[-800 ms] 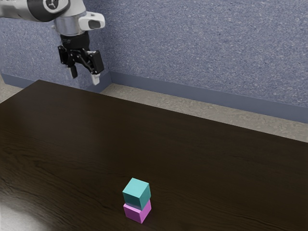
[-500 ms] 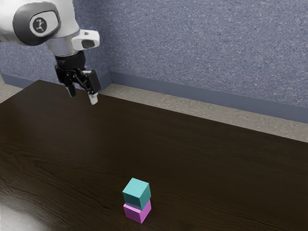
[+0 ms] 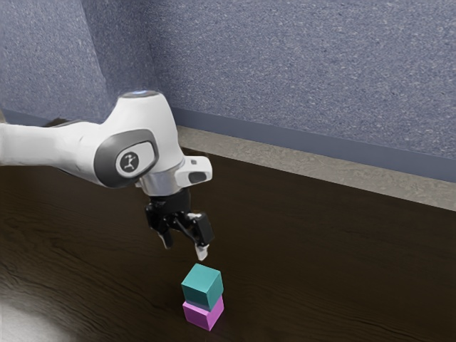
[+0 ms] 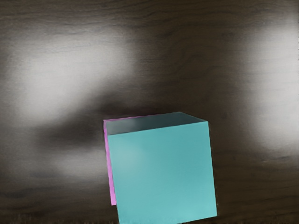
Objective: Pick up the blue block with one arm, and put the blue block on the table with one arm
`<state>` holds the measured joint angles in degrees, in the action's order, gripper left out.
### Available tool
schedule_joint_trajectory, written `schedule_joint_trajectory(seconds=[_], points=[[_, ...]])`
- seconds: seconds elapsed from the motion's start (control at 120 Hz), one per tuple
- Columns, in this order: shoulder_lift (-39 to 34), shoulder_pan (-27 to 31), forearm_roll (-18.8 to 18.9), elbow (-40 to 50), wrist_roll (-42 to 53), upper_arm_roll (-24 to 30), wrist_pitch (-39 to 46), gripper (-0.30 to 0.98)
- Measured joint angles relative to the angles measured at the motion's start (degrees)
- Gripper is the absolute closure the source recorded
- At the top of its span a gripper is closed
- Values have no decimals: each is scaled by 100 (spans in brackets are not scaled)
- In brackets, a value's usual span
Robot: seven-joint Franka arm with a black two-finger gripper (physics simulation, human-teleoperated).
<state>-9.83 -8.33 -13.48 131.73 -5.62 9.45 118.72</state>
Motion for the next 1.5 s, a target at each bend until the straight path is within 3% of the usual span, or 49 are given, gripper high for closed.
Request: schedule_joint_trajectory(seconds=[0.167,0.417,0.692,1.333,1.5], points=[[31,-36,-147,197,-309,254,202,0],[444,-29,21,215,-631,272,577,0],[725,-51,-255,215,-866,273,840,0],[1124,-45,-242,283,-1129,250,907,0],[1126,-21,-211,285,-1170,249,903,28]])
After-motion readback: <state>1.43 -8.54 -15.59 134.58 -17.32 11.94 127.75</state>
